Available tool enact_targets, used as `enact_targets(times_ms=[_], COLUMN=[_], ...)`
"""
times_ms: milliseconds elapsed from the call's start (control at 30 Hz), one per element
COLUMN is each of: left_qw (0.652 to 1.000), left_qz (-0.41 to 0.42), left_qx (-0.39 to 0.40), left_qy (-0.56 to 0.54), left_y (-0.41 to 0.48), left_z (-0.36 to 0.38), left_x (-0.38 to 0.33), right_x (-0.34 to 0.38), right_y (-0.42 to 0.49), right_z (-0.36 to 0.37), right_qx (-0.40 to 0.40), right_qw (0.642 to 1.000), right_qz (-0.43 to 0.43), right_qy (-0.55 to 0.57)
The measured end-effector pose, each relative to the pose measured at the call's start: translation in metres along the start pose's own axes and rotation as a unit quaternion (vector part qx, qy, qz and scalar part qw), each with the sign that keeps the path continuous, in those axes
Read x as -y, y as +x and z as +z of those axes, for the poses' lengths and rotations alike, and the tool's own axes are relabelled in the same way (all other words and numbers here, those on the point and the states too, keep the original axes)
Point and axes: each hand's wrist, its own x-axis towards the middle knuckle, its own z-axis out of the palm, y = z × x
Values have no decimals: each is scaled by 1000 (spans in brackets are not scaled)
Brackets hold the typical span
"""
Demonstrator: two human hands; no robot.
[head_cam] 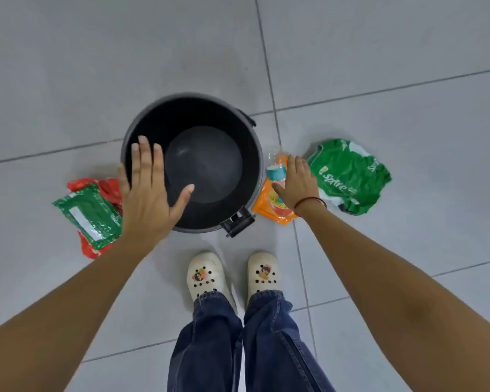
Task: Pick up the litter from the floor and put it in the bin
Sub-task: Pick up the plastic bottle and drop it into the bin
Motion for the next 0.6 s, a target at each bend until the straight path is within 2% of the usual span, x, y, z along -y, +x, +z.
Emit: enact_targets(times_ms=[167,367,433,500,567,600], left_qw=[999,999,999,999,998,997], left_qz=[-9,-3,-3,-4,-29,-53], left_qx=[-28,-23,-25,-29,-49,-59], left_qy=[25,49,48,31,-3,-23], left_y=[-1,1,2,3,9,15], left_z=[29,33,31,30,25,21], left_x=[1,2,2,2,6,9], right_x=[6,10,12,13,18,22], right_y=[43,59,57,53,41,33], right_z=[41,61,59,46,17,0], right_qx=[4,17,2,-53,-154,-219], right_qw=[991,985,978,948,882,855], right_qz=[81,143,160,193,223,221], right_qy=[104,97,133,248,384,414])
